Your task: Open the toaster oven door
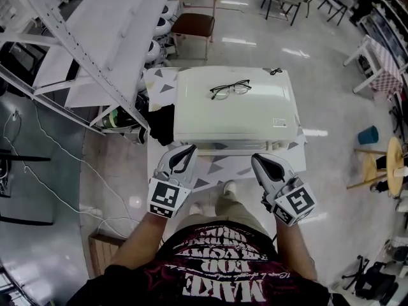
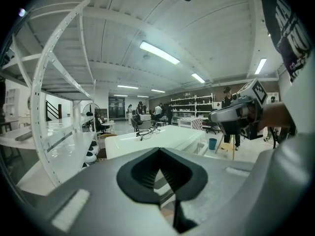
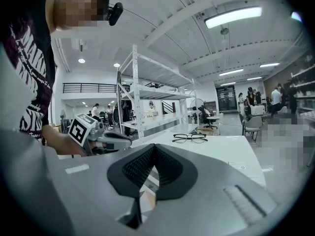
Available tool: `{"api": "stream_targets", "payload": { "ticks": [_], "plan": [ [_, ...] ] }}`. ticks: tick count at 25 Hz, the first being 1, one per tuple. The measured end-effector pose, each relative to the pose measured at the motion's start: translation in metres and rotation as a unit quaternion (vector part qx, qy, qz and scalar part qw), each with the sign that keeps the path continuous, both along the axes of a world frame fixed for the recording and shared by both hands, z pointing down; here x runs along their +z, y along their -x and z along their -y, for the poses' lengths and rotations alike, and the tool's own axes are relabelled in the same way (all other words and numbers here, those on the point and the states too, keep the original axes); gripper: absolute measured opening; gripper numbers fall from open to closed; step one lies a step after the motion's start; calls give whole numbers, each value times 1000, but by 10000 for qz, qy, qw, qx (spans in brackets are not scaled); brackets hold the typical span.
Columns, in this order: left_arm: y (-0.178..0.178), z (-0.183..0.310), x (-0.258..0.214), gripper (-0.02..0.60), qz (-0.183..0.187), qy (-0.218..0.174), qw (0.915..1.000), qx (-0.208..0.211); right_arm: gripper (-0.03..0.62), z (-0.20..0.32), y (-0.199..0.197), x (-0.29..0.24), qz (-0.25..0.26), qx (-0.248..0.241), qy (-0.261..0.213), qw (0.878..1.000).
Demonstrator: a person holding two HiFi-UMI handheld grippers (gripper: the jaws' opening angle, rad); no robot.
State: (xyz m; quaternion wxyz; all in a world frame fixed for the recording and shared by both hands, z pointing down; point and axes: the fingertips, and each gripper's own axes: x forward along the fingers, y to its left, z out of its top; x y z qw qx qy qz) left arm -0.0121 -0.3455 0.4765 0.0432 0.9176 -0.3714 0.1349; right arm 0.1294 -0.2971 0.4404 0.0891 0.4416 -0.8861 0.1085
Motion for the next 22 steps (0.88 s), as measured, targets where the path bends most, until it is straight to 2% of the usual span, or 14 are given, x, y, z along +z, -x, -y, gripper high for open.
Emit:
{"api": "stream_targets", "payload": {
  "ticks": [14, 22],
  "plan": [
    [-11, 22, 44, 6, 243, 338, 9990, -165, 28, 34, -8, 10, 96, -265, 157, 9995],
    [-16, 26, 46, 6, 64, 234, 9995, -178, 28, 54, -14, 13, 122, -427, 221, 9988]
  ]
}}
